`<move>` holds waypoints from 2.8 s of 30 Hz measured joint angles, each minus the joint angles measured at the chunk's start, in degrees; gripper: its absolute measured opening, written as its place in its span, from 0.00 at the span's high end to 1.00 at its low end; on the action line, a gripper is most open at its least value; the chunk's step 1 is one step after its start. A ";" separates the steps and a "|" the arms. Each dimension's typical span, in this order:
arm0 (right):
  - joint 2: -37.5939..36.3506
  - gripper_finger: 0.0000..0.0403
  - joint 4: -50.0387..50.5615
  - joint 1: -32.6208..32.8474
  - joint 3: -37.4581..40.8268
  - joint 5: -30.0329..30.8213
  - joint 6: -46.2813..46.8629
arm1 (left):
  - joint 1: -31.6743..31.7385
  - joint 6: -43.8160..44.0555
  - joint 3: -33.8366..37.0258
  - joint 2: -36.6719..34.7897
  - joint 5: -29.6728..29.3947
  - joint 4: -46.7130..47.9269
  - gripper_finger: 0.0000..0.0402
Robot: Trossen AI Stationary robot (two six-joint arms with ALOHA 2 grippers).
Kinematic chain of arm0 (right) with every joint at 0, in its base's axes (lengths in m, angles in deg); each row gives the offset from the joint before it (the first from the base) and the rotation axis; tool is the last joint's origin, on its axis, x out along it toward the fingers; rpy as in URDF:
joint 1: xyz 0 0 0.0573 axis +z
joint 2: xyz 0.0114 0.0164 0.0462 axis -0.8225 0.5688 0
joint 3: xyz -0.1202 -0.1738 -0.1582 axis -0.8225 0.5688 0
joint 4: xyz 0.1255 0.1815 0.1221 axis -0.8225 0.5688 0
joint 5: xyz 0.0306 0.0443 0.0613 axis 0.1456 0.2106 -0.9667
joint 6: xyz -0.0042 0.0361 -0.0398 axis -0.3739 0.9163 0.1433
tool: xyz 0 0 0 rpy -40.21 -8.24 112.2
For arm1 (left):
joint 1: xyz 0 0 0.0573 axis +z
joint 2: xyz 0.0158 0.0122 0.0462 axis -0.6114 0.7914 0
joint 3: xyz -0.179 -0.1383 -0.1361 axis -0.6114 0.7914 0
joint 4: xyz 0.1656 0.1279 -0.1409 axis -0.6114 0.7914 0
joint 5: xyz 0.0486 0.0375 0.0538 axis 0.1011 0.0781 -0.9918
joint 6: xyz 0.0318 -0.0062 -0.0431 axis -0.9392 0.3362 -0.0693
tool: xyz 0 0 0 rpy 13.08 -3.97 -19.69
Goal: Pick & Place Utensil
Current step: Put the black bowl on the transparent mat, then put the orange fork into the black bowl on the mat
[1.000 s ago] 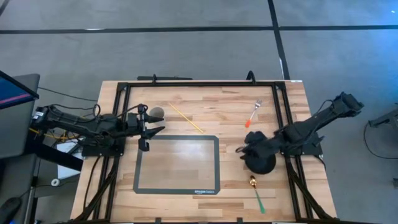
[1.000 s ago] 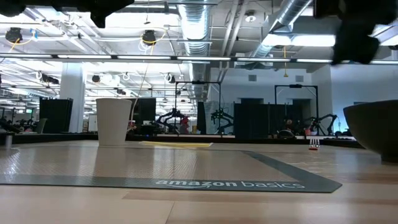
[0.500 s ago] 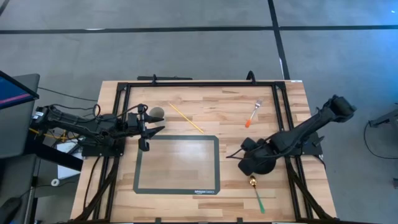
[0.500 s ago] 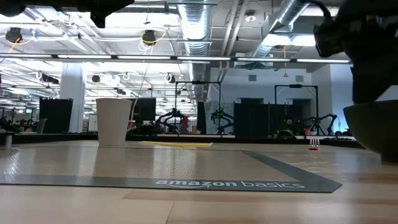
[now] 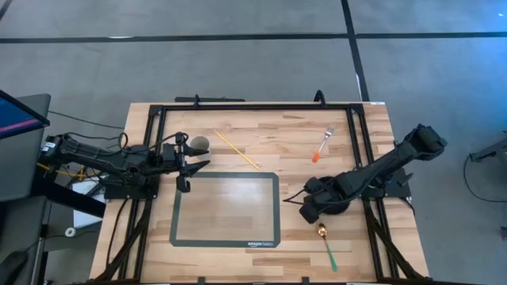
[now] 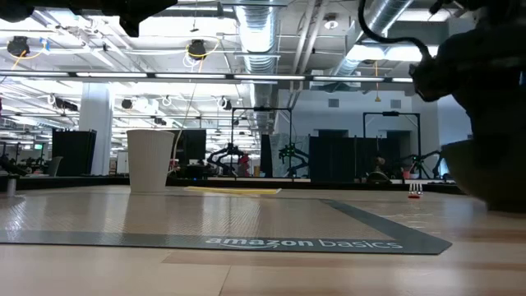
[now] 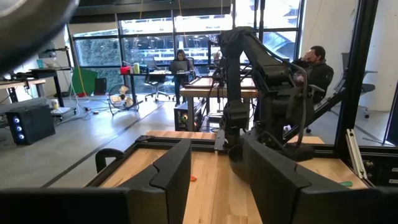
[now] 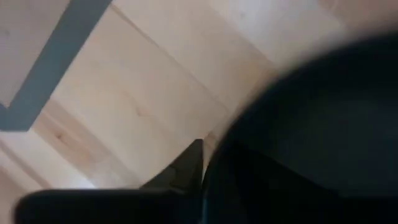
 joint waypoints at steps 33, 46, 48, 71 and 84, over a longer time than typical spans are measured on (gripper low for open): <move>31.56 1.00 -30.92 -2.55 -40.46 1.13 -73.70 | -0.36 7.64 0.11 0.70 6.60 0.00 0.63; 52.68 1.00 0.35 -3.39 -72.42 -1.69 -80.20 | -1.81 7.75 0.11 2.62 8.13 -0.09 0.63; 54.30 0.99 1.05 -3.93 -73.61 -2.40 -82.06 | -1.85 7.75 0.13 2.67 8.11 0.17 0.63; 55.08 0.81 1.85 -5.43 -74.18 -7.51 -80.12 | -1.85 7.74 0.11 3.65 8.35 -0.15 0.63; 55.02 0.63 0.48 -4.86 -75.65 -7.53 -77.76 | -1.85 7.72 0.11 3.65 8.36 -0.15 0.63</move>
